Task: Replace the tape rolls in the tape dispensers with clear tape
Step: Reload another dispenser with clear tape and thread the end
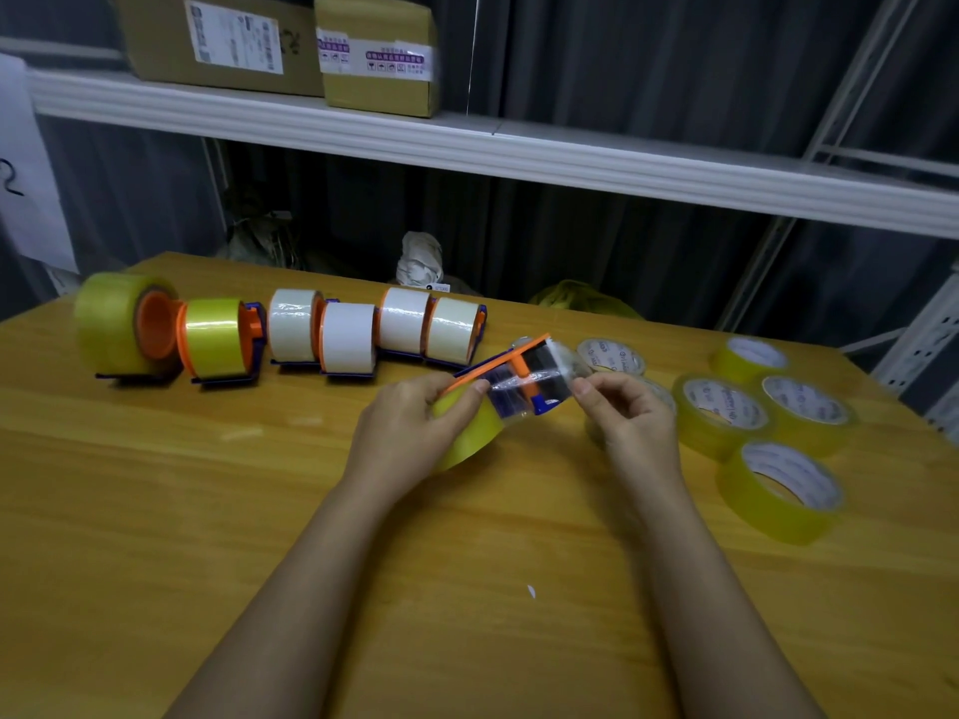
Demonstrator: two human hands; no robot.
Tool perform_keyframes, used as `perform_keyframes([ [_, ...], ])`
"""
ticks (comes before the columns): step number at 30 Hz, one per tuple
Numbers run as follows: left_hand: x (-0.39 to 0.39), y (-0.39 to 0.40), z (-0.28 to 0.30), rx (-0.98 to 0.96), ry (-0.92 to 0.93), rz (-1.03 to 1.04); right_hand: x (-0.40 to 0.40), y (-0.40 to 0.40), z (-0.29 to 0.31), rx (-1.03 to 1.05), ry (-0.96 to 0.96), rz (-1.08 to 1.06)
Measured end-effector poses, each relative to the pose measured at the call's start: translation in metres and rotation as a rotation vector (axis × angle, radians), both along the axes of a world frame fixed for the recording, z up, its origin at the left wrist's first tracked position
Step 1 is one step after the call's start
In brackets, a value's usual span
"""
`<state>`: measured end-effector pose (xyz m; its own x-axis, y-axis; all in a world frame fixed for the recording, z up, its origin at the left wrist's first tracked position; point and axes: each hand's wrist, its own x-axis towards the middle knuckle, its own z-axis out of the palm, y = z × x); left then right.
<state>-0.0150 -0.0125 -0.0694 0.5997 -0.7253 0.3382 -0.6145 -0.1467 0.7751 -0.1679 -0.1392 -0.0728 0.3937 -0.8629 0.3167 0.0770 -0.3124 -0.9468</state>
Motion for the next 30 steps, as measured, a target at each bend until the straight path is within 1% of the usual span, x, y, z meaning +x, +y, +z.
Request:
perform_keyframes([
  [4,0.001,0.000,-0.002,-0.009,-0.005,-0.008,-0.001,-0.001,0.002,0.101,-0.038,0.154],
  [8,-0.001,-0.002,-0.003,-0.008,-0.023,-0.031,-0.003,-0.001,0.002,0.124,-0.042,0.193],
  [11,-0.002,-0.002,-0.004,-0.006,-0.028,-0.026,-0.006,-0.001,0.005,0.153,-0.172,0.224],
  [13,-0.002,-0.001,-0.004,-0.004,-0.035,-0.021,-0.007,-0.001,0.009,0.138,-0.171,0.171],
  [16,-0.004,-0.002,-0.003,0.008,-0.056,-0.030,-0.002,0.003,0.008,0.009,-0.062,0.085],
  [23,-0.005,-0.003,-0.004,0.038,-0.037,-0.085,0.002,0.001,0.002,-0.154,-0.042,-0.164],
  [27,-0.008,-0.002,-0.002,0.061,-0.022,-0.103,0.006,0.007,0.000,-0.189,-0.052,-0.171],
  [30,-0.008,-0.002,-0.002,0.060,-0.010,-0.099,0.008,0.009,-0.001,-0.234,-0.021,-0.153],
])
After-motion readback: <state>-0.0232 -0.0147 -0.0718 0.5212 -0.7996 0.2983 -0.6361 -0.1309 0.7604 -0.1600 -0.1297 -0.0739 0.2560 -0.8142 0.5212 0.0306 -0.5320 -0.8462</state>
